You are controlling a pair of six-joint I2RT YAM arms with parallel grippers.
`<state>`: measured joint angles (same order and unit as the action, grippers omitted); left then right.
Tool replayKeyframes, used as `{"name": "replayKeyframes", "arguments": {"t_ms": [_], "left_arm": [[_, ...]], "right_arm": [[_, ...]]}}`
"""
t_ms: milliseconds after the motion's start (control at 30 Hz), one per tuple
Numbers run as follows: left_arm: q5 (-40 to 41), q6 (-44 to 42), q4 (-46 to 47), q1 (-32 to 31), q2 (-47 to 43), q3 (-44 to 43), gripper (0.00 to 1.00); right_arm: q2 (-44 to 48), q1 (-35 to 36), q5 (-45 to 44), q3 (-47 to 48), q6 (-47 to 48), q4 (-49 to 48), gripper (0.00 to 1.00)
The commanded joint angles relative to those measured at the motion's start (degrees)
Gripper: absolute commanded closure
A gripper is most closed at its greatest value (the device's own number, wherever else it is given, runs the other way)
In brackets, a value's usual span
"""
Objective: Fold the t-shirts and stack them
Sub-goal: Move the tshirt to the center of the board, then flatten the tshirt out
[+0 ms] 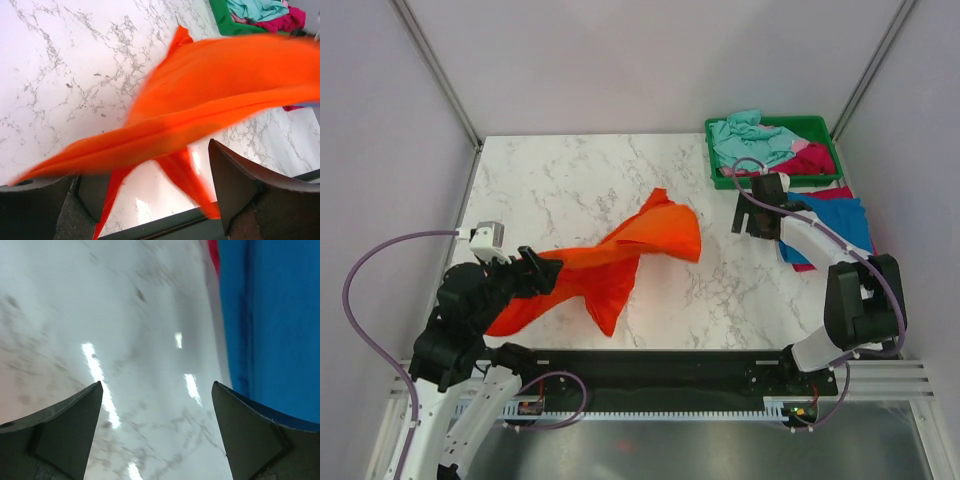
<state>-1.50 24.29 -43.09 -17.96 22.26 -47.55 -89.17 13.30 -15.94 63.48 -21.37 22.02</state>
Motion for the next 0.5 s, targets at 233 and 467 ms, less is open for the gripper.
{"name": "replayKeyframes", "arguments": {"t_ms": [233,467], "left_arm": [[1.86,-1.98,-2.26,0.38,-0.55,-5.71,0.18],[4.48,1.45,-5.24,0.38,-0.12,-5.71,0.19]], "right_arm": [[19.99,-2.31,0.78,-0.73,0.54,6.89,0.02],[28.6,3.03,20.25,-11.87,-7.01,6.46,0.02]]}}
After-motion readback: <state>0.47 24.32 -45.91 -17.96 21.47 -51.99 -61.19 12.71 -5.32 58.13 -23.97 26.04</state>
